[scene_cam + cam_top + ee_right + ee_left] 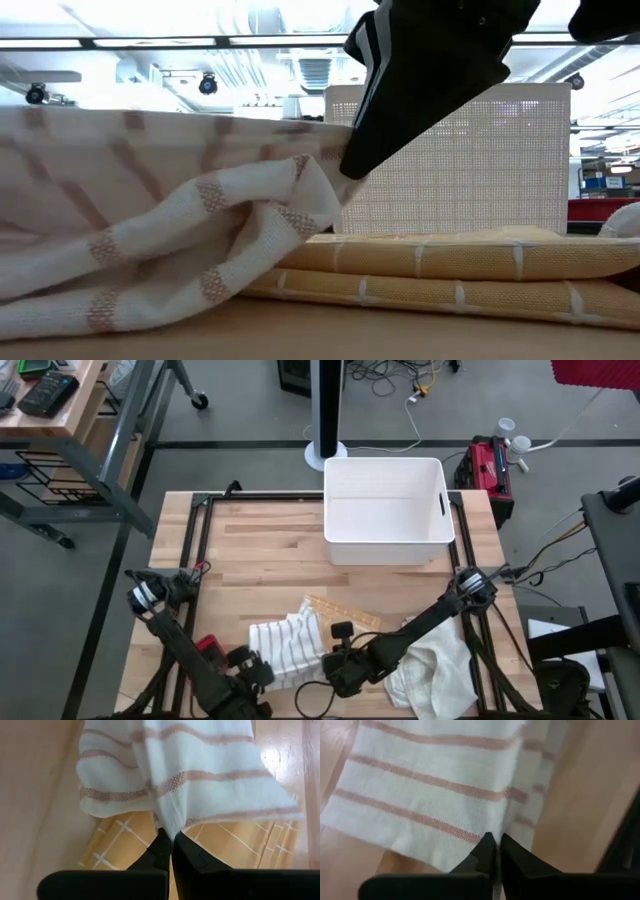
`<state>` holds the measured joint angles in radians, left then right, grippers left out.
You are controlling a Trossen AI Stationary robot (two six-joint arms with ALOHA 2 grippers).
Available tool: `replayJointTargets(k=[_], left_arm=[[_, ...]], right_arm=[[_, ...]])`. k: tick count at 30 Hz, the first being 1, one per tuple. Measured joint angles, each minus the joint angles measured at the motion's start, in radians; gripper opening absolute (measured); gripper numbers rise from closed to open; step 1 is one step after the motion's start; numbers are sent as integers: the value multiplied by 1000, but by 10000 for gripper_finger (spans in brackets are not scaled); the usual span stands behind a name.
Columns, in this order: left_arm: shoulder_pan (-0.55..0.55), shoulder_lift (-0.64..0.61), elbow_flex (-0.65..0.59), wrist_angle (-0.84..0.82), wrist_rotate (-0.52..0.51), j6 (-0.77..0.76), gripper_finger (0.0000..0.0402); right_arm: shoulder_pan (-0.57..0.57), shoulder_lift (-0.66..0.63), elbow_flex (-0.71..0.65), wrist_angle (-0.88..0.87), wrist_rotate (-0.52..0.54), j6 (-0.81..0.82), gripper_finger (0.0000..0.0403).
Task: Fold towel
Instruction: Fold the brown patterned towel
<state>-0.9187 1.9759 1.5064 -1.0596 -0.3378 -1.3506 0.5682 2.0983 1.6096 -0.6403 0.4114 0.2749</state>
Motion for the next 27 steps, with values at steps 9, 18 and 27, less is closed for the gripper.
replayJointTargets(k=[9, 18, 27], left_arm=[[-93, 0, 23, -79, -70, -129, 2], [-118, 62, 16, -80, -58, -146, 1], [-142, 106, 15, 134, -150, -97, 0]], right_arm=[[14, -3, 3, 15, 2, -106, 0], [40, -4, 11, 9, -32, -159, 70], [52, -5, 33, 22, -19, -108, 150]])
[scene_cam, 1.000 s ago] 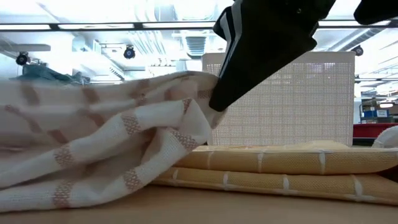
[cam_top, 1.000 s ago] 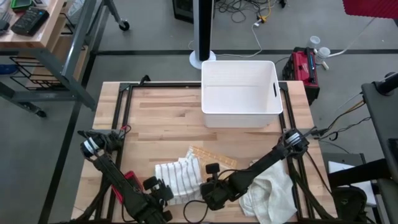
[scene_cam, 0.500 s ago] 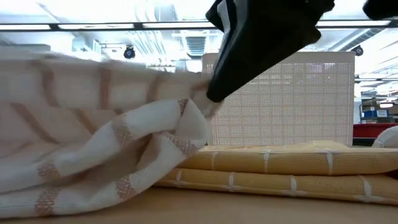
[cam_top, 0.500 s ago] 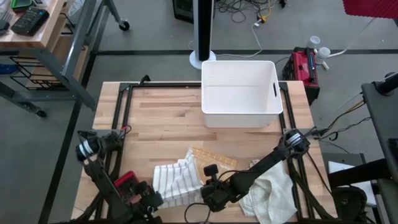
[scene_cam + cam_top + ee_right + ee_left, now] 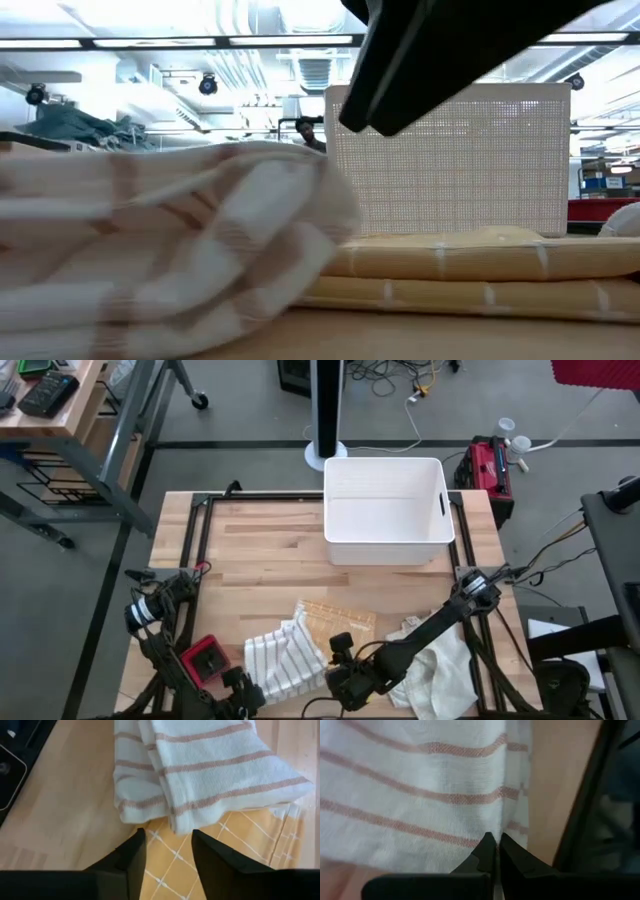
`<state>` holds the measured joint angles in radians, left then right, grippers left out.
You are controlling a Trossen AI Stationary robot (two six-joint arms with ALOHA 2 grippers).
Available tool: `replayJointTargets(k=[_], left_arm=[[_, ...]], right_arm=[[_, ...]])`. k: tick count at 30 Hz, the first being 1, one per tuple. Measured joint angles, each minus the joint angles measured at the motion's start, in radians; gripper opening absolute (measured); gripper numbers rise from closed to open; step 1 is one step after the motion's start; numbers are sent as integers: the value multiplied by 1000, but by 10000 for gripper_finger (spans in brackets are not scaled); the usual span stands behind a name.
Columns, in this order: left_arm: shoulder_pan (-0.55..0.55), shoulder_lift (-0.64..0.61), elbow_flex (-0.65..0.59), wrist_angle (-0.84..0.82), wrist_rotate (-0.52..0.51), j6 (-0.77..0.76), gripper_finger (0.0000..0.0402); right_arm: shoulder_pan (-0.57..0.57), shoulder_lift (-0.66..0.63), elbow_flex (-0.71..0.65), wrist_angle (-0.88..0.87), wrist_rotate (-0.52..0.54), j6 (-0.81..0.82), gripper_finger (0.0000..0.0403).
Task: Fold towel
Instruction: Fold the brown patterned towel
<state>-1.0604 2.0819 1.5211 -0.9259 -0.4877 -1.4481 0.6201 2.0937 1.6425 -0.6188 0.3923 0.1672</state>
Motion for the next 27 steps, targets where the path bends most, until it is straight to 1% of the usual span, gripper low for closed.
replayJointTargets(k=[4, 7, 10, 13, 16, 19, 23, 27], left_arm=[[0, 0, 0, 32, -17, -6, 0], [5, 0, 0, 84, -38, 0, 14], [16, 0, 0, 115, 4, -10, 48], [18, 0, 0, 129, 32, -55, 89], [15, 0, 1, 182, 31, -56, 125], [11, 0, 2, 222, 27, -57, 150], [3, -10, 3, 236, 24, -86, 163], [-12, -33, 3, 239, 26, -127, 157]], right_arm=[[0, 0, -1, 12, 0, 17, 168], [0, 1, -3, 24, 0, 30, 177], [0, 1, -9, 26, 0, 43, 183], [0, 2, -9, 25, 0, 44, 187], [-4, 2, -9, 25, 0, 59, 189], [-12, 2, -10, 25, 0, 88, 190], [-30, 2, -12, 17, 0, 111, 190], [-43, 1, -21, 12, -1, 125, 190]])
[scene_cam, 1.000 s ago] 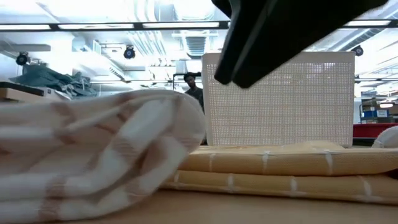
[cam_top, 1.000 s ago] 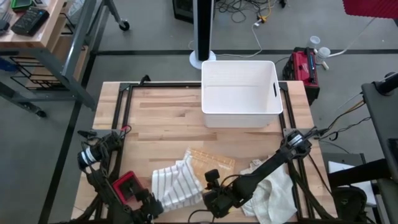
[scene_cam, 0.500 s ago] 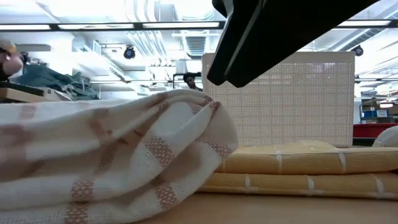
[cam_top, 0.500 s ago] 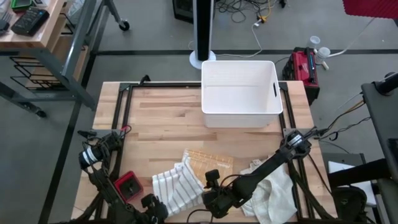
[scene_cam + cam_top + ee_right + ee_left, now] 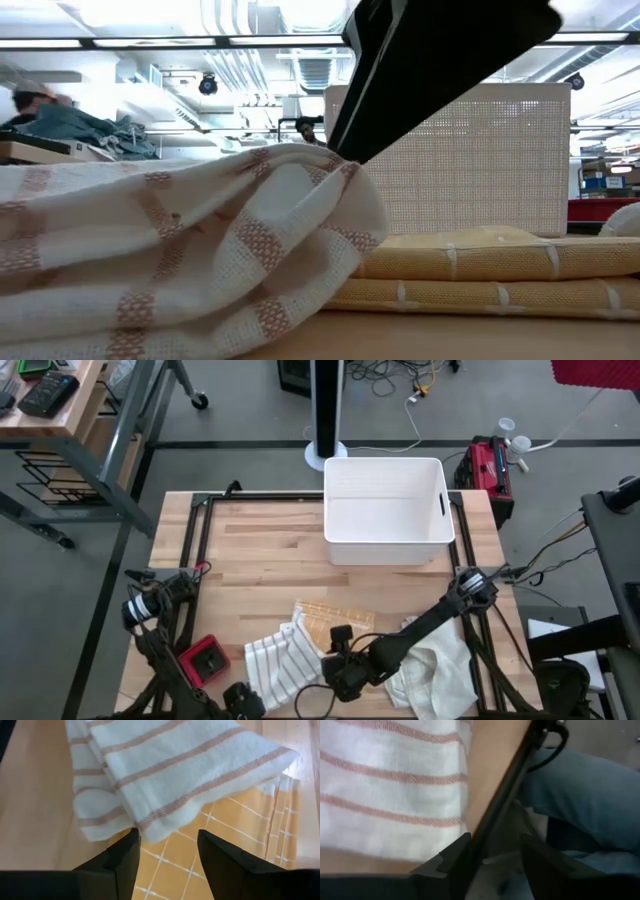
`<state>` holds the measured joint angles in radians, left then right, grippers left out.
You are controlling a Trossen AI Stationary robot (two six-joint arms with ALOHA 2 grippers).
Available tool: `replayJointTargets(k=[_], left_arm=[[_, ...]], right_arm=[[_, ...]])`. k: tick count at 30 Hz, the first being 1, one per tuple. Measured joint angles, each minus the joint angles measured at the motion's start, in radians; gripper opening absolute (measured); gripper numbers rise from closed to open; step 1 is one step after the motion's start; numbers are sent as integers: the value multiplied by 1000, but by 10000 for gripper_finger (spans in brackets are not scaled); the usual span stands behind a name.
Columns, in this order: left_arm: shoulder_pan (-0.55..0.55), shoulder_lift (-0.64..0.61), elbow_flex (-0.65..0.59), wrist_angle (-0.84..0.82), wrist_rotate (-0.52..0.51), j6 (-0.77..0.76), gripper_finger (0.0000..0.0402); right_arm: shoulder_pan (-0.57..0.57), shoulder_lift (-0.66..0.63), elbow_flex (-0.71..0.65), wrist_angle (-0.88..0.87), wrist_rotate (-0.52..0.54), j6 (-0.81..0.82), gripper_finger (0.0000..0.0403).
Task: Fold towel
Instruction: Fold the brown patterned towel
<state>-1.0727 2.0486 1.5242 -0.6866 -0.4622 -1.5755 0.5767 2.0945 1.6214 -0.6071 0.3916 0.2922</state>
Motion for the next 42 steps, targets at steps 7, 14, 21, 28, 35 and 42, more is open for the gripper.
replayJointTargets(k=[7, 14, 21, 28, 35, 42], left_arm=[[-19, -23, 0, -2, -5, -35, 134], [15, -66, 1, -294, -337, -63, 106], [172, -76, -56, -492, -191, -3, 87], [211, -78, -168, -395, -96, 43, 76], [192, -78, -243, -272, -79, -5, 79], [197, -80, -272, -259, -48, -30, 75]], right_arm=[[-19, -5, -1, 11, 0, 35, 190], [-34, -47, -1, 12, -8, 67, 188], [-99, -84, -5, 51, -65, 119, 190], [-163, -40, -21, 118, -171, 167, 190], [-199, 10, -21, 172, -244, 204, 190], [-225, 54, -21, 222, -361, 155, 148]])
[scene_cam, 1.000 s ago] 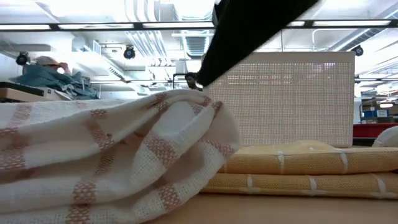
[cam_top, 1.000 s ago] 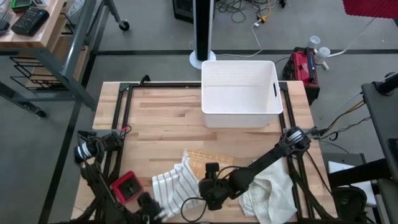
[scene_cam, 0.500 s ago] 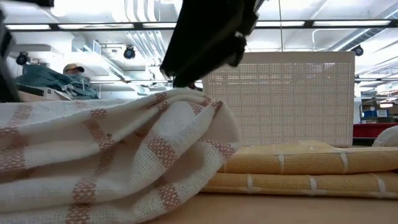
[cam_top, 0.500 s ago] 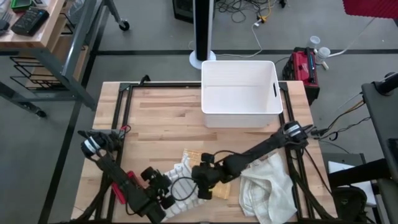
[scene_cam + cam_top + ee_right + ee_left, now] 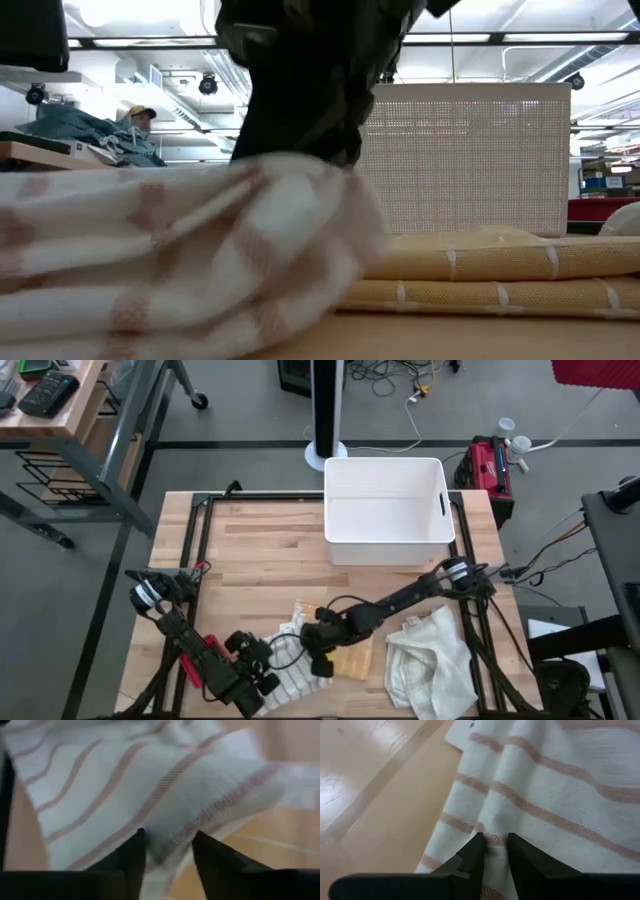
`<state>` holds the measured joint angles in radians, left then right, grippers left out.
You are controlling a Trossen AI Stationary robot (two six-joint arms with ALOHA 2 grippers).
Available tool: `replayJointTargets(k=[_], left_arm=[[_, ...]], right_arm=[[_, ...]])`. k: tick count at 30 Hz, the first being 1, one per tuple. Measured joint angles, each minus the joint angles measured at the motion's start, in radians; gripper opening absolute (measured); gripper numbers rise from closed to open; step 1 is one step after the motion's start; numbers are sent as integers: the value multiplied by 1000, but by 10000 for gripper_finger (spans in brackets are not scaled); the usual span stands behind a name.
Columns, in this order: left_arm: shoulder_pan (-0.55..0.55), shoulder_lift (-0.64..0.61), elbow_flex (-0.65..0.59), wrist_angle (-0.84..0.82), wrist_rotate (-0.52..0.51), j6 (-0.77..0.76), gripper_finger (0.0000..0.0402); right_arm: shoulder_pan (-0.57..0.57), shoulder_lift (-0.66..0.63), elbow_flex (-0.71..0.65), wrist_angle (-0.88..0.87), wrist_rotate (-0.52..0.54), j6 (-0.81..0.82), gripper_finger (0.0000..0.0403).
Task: Fold towel
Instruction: Fold the brown patterned towel
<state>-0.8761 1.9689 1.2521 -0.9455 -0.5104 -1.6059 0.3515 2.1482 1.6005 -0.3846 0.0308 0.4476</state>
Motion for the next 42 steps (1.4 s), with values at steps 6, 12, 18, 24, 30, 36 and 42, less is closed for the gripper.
replayJointTargets(k=[6, 12, 18, 24, 30, 36, 42], left_arm=[[0, -3, -19, -67, 34, -138, 75], [2, -5, -35, -117, 67, -220, 75], [-3, -5, -3, -121, 24, -159, 75], [-6, -6, 26, -131, 11, -130, 75], [-15, -6, 28, -130, 7, -128, 75], [-20, -6, 34, -111, 4, -51, 75], [-21, -6, 34, -193, 109, -55, 75]], right_arm=[[18, 1, 0, -66, -39, -31, 14], [26, -34, 1, -156, -76, -23, 17], [29, -35, 1, -161, -200, 14, 15], [28, -64, -1, -176, -192, 23, 66], [28, -101, -1, -205, -79, 11, 137], [10, -113, 0, -179, -4, -24, 191], [-19, -113, 0, -169, -3, -74, 206]])
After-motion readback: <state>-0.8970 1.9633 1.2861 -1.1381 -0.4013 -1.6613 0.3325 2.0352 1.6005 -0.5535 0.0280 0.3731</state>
